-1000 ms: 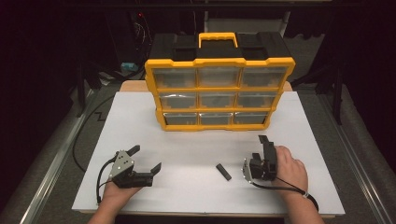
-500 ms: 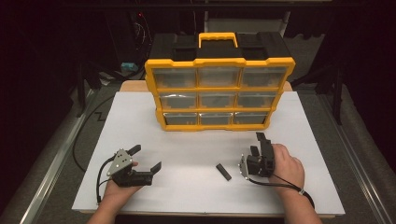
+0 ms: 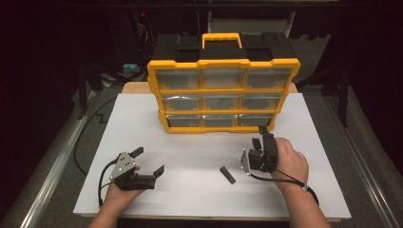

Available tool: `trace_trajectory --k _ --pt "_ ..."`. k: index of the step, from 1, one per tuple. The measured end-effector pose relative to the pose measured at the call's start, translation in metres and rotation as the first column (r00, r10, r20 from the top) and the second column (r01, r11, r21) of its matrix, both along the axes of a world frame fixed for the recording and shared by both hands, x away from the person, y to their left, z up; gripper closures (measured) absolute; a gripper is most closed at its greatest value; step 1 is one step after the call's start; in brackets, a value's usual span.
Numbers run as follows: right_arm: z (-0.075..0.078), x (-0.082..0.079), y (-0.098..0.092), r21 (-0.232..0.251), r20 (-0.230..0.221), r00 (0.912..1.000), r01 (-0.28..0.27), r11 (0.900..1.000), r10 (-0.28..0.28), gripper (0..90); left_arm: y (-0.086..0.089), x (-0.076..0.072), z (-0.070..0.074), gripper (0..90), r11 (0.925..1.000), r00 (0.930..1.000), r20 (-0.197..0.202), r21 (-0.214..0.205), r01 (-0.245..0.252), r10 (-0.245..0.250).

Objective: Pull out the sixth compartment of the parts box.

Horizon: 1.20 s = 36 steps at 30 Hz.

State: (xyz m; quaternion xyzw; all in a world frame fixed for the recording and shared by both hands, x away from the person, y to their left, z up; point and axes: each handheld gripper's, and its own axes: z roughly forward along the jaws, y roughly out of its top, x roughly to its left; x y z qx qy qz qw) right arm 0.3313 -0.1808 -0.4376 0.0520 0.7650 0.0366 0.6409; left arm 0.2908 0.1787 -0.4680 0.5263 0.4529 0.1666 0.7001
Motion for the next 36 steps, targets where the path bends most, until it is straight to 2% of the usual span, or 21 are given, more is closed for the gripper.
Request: trace_trajectory --k 5,8,10,11,14,17,20,21,28,29,32,33,35,36 --pt "0.008 0.005 0.003 0.002 0.016 0.9999 0.000 1.0000 0.000 37.8 -0.001 0.000 -0.001 0.3 1.0000 1.0000 0.003 0.002 0.005 -0.005" --pt "0.014 0.008 0.005 0.009 0.044 0.9990 -0.013 0.9999 0.012 38.5 -0.001 0.000 -0.001 0.4 1.0000 1.0000 0.004 0.001 0.007 -0.007" --pt "0.019 0.010 0.006 0.008 0.037 0.9993 -0.006 0.9999 0.005 39.1 -0.002 0.000 -0.001 0.3 0.9999 0.9999 0.004 -0.001 0.011 -0.011" --pt "0.020 0.011 0.006 0.013 0.056 0.9984 -0.014 0.9998 0.014 39.2 -0.002 0.000 0.000 0.4 0.9999 0.9999 0.006 -0.001 0.013 -0.013" --pt "0.026 0.014 0.007 0.019 0.047 0.9989 0.003 0.9998 -0.004 39.9 -0.003 0.000 0.000 0.4 0.9998 0.9999 0.004 -0.006 0.017 -0.017" --pt "0.034 0.017 0.007 0.010 0.065 0.9979 -0.004 0.9999 0.004 40.7 -0.002 -0.001 0.000 0.4 0.9994 0.9995 0.004 -0.014 0.033 -0.033" --pt "0.035 0.019 0.006 0.024 0.076 0.9971 -0.005 0.9997 0.003 41.1 -0.003 -0.002 0.001 0.4 0.9991 0.9994 0.007 -0.024 0.034 -0.034" --pt "0.040 0.020 0.006 0.009 0.069 0.9976 0.002 1.0000 -0.003 41.7 -0.003 -0.001 0.001 0.4 0.9990 0.9995 0.005 -0.032 0.032 -0.032" --pt "0.051 0.023 0.005 0.023 0.084 0.9965 0.004 0.9997 -0.006 43.8 -0.002 -0.002 0.001 0.3 0.9994 0.9995 0.010 -0.018 0.030 -0.030" --pt "0.054 0.024 0.005 0.001 0.086 0.9963 -0.001 1.0000 0.001 44.4 -0.002 -0.002 0.001 0.3 0.9994 0.9996 0.008 -0.020 0.027 -0.027" --pt "0.057 0.026 0.005 0.001 0.091 0.9959 0.000 1.0000 -0.001 45.5 -0.002 -0.002 0.002 0.3 0.9994 0.9996 0.010 -0.023 0.027 -0.027" --pt "0.058 0.028 0.005 0.018 0.103 0.9947 0.004 0.9998 -0.006 46.8 -0.002 -0.002 0.002 0.3 0.9994 0.9996 0.010 -0.023 0.028 -0.027" --pt "0.061 0.029 0.005 0.012 0.098 0.9952 0.007 0.9999 -0.008 48.4 -0.002 -0.002 0.001 0.3 0.9995 0.9996 0.008 -0.017 0.027 -0.027" --pt "0.062 0.029 0.005 0.008 0.109 0.9940 0.004 1.0000 -0.005 49.5 -0.002 -0.002 0.001 0.3 0.9995 0.9996 0.010 -0.016 0.027 -0.027"
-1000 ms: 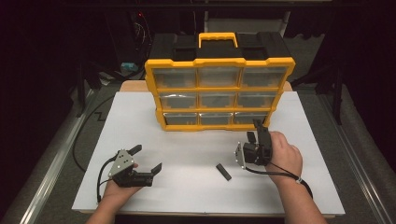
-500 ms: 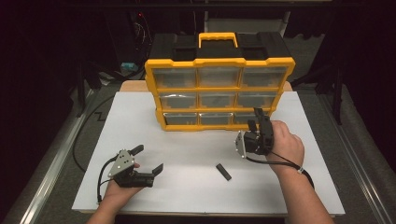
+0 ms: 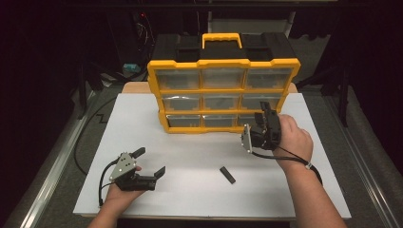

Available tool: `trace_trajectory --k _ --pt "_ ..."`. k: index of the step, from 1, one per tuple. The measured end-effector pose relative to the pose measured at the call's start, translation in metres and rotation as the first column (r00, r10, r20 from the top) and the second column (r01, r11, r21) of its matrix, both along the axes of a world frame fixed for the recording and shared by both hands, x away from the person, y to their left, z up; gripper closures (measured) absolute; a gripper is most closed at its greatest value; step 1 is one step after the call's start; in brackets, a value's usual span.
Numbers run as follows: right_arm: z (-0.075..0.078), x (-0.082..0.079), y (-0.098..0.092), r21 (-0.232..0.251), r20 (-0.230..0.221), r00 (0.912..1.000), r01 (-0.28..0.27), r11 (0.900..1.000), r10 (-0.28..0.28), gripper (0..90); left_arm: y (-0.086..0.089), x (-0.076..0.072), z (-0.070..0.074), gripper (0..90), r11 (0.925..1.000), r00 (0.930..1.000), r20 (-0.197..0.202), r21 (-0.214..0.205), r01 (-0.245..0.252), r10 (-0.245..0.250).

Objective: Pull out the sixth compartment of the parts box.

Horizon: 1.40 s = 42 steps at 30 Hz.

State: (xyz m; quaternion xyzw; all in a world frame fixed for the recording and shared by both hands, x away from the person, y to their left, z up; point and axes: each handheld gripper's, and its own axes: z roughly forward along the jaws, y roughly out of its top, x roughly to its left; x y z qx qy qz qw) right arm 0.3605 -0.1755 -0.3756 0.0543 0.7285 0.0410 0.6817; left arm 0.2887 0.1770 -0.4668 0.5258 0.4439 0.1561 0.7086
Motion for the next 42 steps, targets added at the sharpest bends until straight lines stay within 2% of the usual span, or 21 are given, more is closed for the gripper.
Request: trace_trajectory --k 2,3,6,7,10,11,13,15,21,23,24,33,34,35,42 --pt "0.001 0.000 0.000 -0.004 -0.002 1.0000 0.006 1.0000 -0.006 50.6 0.000 0.000 0.000 0.3 1.0000 1.0000 0.003 0.000 0.001 -0.001" --pt "0.003 0.002 0.000 -0.010 0.020 0.9998 -0.001 0.9999 0.001 53.1 0.000 0.000 0.000 0.3 1.0000 1.0000 0.003 -0.001 0.001 -0.001" --pt "0.006 0.003 0.000 -0.012 0.016 0.9998 0.011 0.9999 -0.011 56.0 -0.001 0.000 -0.001 0.3 1.0000 1.0000 -0.002 -0.002 0.003 -0.003" --pt "0.007 0.005 0.000 -0.013 0.028 0.9996 0.001 0.9999 -0.001 57.4 -0.002 0.000 -0.001 0.3 1.0000 1.0000 -0.001 0.003 0.005 -0.005" --pt "0.010 0.009 0.001 -0.029 0.026 0.9997 0.004 0.9996 -0.003 60.8 -0.002 0.000 -0.001 0.3 1.0000 1.0000 -0.001 0.007 0.007 -0.007" --pt "0.010 0.010 0.001 -0.012 0.008 0.9998 0.021 0.9997 -0.021 62.8 -0.001 0.000 -0.001 0.3 1.0000 1.0000 -0.001 0.003 0.006 -0.006" --pt "0.014 0.015 0.002 -0.046 0.019 0.9997 0.015 0.9989 -0.014 64.4 -0.001 0.000 -0.001 0.3 1.0000 1.0000 -0.002 0.000 0.004 -0.004" --pt "0.015 0.018 0.001 -0.052 0.019 0.9997 0.017 0.9985 -0.016 66.6 -0.001 0.000 -0.001 0.3 0.9999 1.0000 -0.003 0.007 0.008 -0.008" --pt "0.016 0.024 0.001 -0.077 0.017 0.9996 0.024 0.9968 -0.023 68.2 -0.001 0.001 -0.001 0.3 0.9999 1.0000 -0.003 0.006 0.009 -0.009" --pt "0.015 0.027 0.000 -0.079 0.003 0.9992 0.040 0.9961 -0.040 70.4 -0.002 0.001 0.000 0.3 1.0000 1.0000 0.000 -0.004 0.006 -0.006" --pt "0.016 0.028 0.000 -0.102 0.006 0.9994 0.036 0.9941 -0.035 70.5 -0.002 0.000 0.000 0.3 1.0000 1.0000 -0.001 -0.003 0.007 -0.007" --pt "0.014 0.035 0.000 -0.126 0.000 0.9987 0.051 0.9907 -0.051 73.5 -0.001 0.001 -0.001 0.3 1.0000 1.0000 -0.002 -0.002 0.003 -0.003" --pt "0.013 0.035 0.000 -0.129 0.003 0.9986 0.053 0.9902 -0.053 74.3 -0.001 0.001 -0.001 0.3 1.0000 1.0000 0.000 0.003 0.006 -0.006" --pt "0.013 0.035 0.001 -0.164 0.009 0.9985 0.054 0.9849 -0.054 74.2 -0.001 0.001 -0.001 0.3 1.0000 1.0000 0.000 0.002 0.007 -0.007" --pt "0.009 0.037 0.003 -0.173 0.027 0.9974 0.070 0.9825 -0.066 75.0 -0.002 0.000 0.000 0.3 1.0000 1.0000 0.000 -0.009 0.003 -0.003"
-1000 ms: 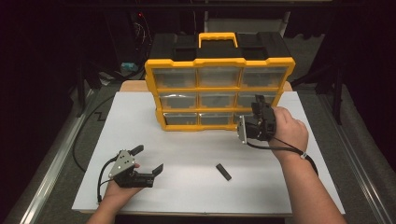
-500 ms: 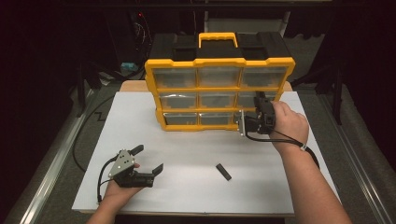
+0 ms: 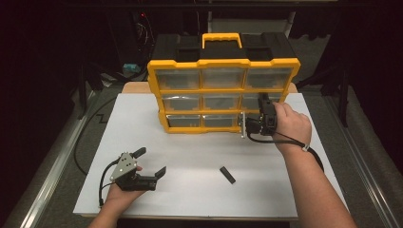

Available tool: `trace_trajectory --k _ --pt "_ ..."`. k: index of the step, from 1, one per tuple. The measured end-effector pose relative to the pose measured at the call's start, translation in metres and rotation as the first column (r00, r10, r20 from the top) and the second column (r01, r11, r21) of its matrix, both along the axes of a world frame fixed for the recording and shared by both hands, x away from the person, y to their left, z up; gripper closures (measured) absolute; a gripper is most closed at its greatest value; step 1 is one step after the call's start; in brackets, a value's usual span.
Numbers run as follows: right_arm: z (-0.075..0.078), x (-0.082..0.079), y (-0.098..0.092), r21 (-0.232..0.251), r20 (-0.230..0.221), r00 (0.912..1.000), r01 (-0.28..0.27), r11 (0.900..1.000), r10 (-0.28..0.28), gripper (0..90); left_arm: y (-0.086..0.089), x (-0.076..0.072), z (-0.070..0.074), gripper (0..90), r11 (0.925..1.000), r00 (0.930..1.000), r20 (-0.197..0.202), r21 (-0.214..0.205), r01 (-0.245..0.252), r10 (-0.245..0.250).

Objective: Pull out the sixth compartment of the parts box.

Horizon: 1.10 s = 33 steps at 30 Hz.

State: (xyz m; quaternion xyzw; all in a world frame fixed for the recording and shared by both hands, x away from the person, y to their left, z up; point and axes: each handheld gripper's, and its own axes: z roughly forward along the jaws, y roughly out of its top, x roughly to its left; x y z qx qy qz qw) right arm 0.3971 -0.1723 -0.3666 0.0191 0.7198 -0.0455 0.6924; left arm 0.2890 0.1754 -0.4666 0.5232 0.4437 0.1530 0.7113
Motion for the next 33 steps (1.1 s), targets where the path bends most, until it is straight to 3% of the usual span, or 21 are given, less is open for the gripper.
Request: trace_trajectory --k 8,23,33 --pt "-0.001 0.000 0.002 0.001 0.017 0.9998 0.012 0.9999 -0.012 78.2 0.000 0.001 0.000 0.3 1.0000 1.0000 -0.003 -0.003 0.001 -0.001" --pt "0.001 -0.002 0.003 0.004 0.005 0.9999 0.014 0.9999 -0.014 79.5 0.000 0.001 0.000 0.3 1.0000 1.0000 -0.004 -0.007 0.004 -0.004" --pt "0.000 -0.019 0.000 0.013 0.010 1.0000 0.000 0.9999 0.000 79.5 0.000 0.000 0.002 0.3 0.9998 1.0000 0.006 -0.017 0.003 -0.003"
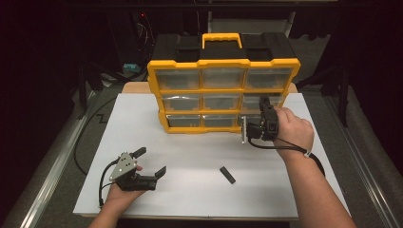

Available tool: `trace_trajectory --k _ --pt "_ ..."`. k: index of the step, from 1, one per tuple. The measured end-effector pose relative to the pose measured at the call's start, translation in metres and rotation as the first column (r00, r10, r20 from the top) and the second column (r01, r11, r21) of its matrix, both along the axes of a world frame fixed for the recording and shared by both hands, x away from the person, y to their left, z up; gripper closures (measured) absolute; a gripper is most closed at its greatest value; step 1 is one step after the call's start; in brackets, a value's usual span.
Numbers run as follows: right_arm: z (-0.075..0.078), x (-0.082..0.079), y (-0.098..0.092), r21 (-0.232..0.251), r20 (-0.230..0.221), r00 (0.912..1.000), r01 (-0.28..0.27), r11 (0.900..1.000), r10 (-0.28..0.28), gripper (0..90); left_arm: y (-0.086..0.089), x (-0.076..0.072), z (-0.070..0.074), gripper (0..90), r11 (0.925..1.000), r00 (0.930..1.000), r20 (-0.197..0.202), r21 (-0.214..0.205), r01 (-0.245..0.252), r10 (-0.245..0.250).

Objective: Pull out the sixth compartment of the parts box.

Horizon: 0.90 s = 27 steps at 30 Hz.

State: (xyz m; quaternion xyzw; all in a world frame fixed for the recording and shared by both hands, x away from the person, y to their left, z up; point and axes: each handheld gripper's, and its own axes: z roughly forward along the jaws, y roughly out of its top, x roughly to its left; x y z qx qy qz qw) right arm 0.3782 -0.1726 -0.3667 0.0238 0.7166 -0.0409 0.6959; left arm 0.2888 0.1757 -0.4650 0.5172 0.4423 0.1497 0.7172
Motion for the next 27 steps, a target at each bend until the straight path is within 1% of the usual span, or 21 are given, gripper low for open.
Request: trace_trajectory --k 1,3,4,7,8,12,14,15,16,17,18,19,20,27 --pt "-0.001 -0.002 0.000 0.007 -0.004 1.0000 0.005 1.0000 -0.005 79.5 0.000 0.000 0.000 0.3 1.0000 1.0000 -0.001 -0.002 0.000 0.000" --pt "0.000 -0.005 -0.001 -0.003 0.000 1.0000 -0.006 1.0000 0.006 79.5 0.000 0.001 0.000 0.3 1.0000 1.0000 -0.003 -0.002 0.000 0.000" --pt "0.000 -0.009 -0.001 -0.003 0.001 1.0000 -0.007 1.0000 0.007 79.5 0.000 0.001 0.000 0.3 1.0000 1.0000 -0.003 -0.001 0.001 -0.001" --pt "0.000 -0.013 -0.002 -0.003 -0.003 1.0000 -0.008 1.0000 0.008 79.5 0.000 0.000 0.000 0.3 1.0000 1.0000 -0.004 -0.005 0.004 -0.004" --pt "0.000 -0.014 -0.002 0.003 -0.004 1.0000 -0.009 1.0000 0.009 79.5 0.000 0.000 0.000 0.3 1.0000 1.0000 -0.004 -0.006 0.003 -0.003" --pt "0.001 -0.023 -0.002 -0.004 -0.006 0.9999 -0.015 0.9999 0.015 79.5 0.000 0.000 0.000 0.3 1.0000 1.0000 -0.005 -0.006 0.002 -0.002" --pt "0.001 -0.031 -0.003 -0.010 -0.005 0.9998 -0.020 0.9998 0.020 79.6 0.000 0.000 0.000 0.3 1.0000 1.0000 -0.005 -0.006 0.003 -0.003" --pt "0.001 -0.031 -0.003 -0.010 -0.005 0.9998 -0.020 0.9998 0.020 79.6 0.000 0.000 0.000 0.3 1.0000 1.0000 -0.007 -0.007 0.003 -0.003" --pt "-0.001 -0.033 -0.004 0.017 -0.007 0.9998 -0.019 0.9997 0.020 79.6 0.000 0.000 0.000 0.3 1.0000 1.0000 -0.008 -0.008 0.003 -0.003" --pt "0.000 -0.036 -0.005 0.008 -0.009 0.9997 -0.021 0.9997 0.022 79.6 0.000 0.000 0.000 0.4 0.9999 0.9999 -0.010 -0.010 0.004 -0.004" --pt "0.000 -0.038 -0.005 -0.005 0.000 0.9995 -0.031 0.9995 0.031 79.5 0.000 0.000 0.000 0.3 0.9999 0.9999 -0.010 -0.009 0.005 -0.005" --pt "-0.001 -0.042 -0.007 0.004 0.003 0.9993 -0.038 0.9993 0.038 79.6 -0.001 0.000 0.000 0.3 1.0000 0.9999 -0.009 -0.006 0.006 -0.006" --pt "-0.001 -0.044 -0.007 0.007 -0.009 0.9995 -0.030 0.9995 0.030 79.6 0.000 0.000 -0.001 0.3 1.0000 0.9999 -0.010 -0.002 0.008 -0.008" --pt "-0.002 -0.054 -0.007 0.007 0.003 0.9990 -0.045 0.9990 0.045 79.6 0.000 0.001 -0.001 0.3 1.0000 0.9999 -0.010 -0.007 0.005 -0.005"
